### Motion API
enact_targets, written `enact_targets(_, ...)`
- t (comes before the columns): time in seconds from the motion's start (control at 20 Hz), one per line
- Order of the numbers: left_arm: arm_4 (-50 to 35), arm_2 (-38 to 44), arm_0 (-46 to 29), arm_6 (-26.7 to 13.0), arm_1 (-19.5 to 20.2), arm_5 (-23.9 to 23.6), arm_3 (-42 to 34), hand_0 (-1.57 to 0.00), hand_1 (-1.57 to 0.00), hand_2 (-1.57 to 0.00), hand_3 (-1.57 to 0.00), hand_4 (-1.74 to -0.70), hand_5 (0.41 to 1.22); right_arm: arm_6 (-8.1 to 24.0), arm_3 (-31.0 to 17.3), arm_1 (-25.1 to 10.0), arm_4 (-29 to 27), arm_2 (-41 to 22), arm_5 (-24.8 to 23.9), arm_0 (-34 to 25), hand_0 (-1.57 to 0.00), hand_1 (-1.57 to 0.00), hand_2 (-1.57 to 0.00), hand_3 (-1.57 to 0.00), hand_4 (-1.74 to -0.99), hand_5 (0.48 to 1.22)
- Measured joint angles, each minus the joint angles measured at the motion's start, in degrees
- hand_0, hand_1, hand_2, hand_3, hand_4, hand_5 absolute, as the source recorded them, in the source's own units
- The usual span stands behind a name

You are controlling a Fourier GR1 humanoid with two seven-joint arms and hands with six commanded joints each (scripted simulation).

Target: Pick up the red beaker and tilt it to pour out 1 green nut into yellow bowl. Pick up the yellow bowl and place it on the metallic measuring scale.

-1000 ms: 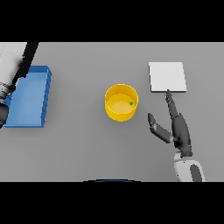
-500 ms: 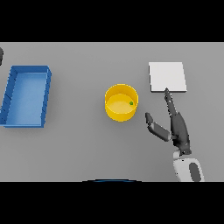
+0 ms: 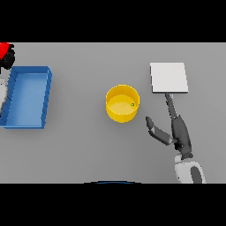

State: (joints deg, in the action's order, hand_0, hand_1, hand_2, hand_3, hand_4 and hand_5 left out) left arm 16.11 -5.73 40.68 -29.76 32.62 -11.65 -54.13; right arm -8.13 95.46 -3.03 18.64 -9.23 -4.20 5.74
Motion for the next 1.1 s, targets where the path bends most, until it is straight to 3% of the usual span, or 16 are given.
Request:
enact_targets(0.15, -1.39, 0.89, -4.95, -0.70, -0.84, -2.37, -4.78, -1.57, -1.57, -1.57, -1.50, -1.74, 1.221, -1.95, -0.05, -0.25, -1.36, 0.52, 0.62, -0.40, 0.00, 0.00, 0.00, 0.00, -1.005, 0.647)
enact_targets(0.2, -1.80, 0.94, -6.64, -0.40, -0.95, -2.56, -6.89, -1.57, -1.57, -1.57, -1.51, -1.74, 1.221, -1.24, 0.39, -0.96, -1.91, 1.19, 0.85, -0.59, 0.00, 0.00, 0.00, 0.00, -1.004, 0.648)
enact_targets(0.4, -2.86, 1.07, -10.55, -2.83, -2.62, -4.08, -10.58, -1.57, -1.57, -1.57, -1.55, -1.74, 1.123, -1.84, 1.03, -0.66, -2.30, 0.91, 1.21, -0.38, 0.00, 0.00, 0.00, 0.00, -1.010, 0.650)
enact_targets(0.55, -1.83, 0.11, -12.92, -3.87, -2.85, -4.59, -12.85, -1.57, -1.57, -1.57, -1.56, -1.71, 0.991, -2.51, 0.49, 0.12, -1.04, 0.19, 0.31, 0.18, 0.00, 0.00, 0.00, 0.00, -1.017, 0.638)
enact_targets(0.6, -0.92, -0.45, -13.17, -4.18, -2.66, -4.56, -12.99, -1.57, -1.57, -1.57, -1.56, -1.65, 0.941, -1.83, 0.24, 0.09, -1.18, 0.45, 0.23, 0.11, 0.00, 0.00, 0.00, 0.00, -1.021, 0.636)
enact_targets(0.65, -0.31, -0.95, -13.89, -4.48, -2.31, -4.32, -13.89, -1.57, -1.57, -1.57, -1.56, -1.54, 0.892, -2.40, 1.04, -0.10, -1.13, 0.34, 0.31, 0.84, 0.00, 0.00, 0.00, 0.00, -1.021, 0.636)
enact_targets(0.75, -0.37, -1.16, -15.51, -4.95, -1.54, -3.36, -15.81, -1.57, -1.54, -1.50, -1.47, -1.28, 0.810, -0.41, 0.59, 0.22, -0.86, 0.46, -0.14, -0.68, 0.00, 0.00, 0.00, 0.00, -1.012, 0.634)
enact_targets(0.85, -0.55, -1.63, -15.99, -5.17, -1.91, -2.59, -15.97, -1.39, -1.22, -1.21, -1.14, -1.07, 0.749, -1.69, 0.03, 0.11, -1.41, 0.57, 0.30, 0.10, 0.00, 0.00, 0.00, 0.00, -1.007, 0.635)
enact_targets(0.9, -1.06, -1.54, -16.98, -4.03, -1.48, -1.97, -16.87, -1.21, -1.00, -1.02, -0.95, -1.00, 0.720, -2.59, 0.19, -0.14, -1.54, 0.83, 0.17, 0.32, 0.00, 0.00, 0.00, 0.00, -1.004, 0.636)
enact_targets(1.0, -1.29, -1.78, -17.48, -5.16, -1.27, -1.16, -17.56, -0.77, -0.64, -0.65, -0.61, -0.92, 0.677, -2.74, 0.71, -0.10, -1.83, 0.71, 0.45, 0.42, 0.00, 0.00, 0.00, 0.00, -1.005, 0.634)
enact_targets(1.1, -0.80, -2.89, -17.63, -3.94, -1.36, 0.00, -16.51, -0.49, -0.41, -0.42, -0.39, -0.86, 0.657, -2.66, 0.79, -0.56, -2.30, 1.07, 0.80, 0.70, 0.00, 0.00, 0.00, 0.00, -1.009, 0.639)
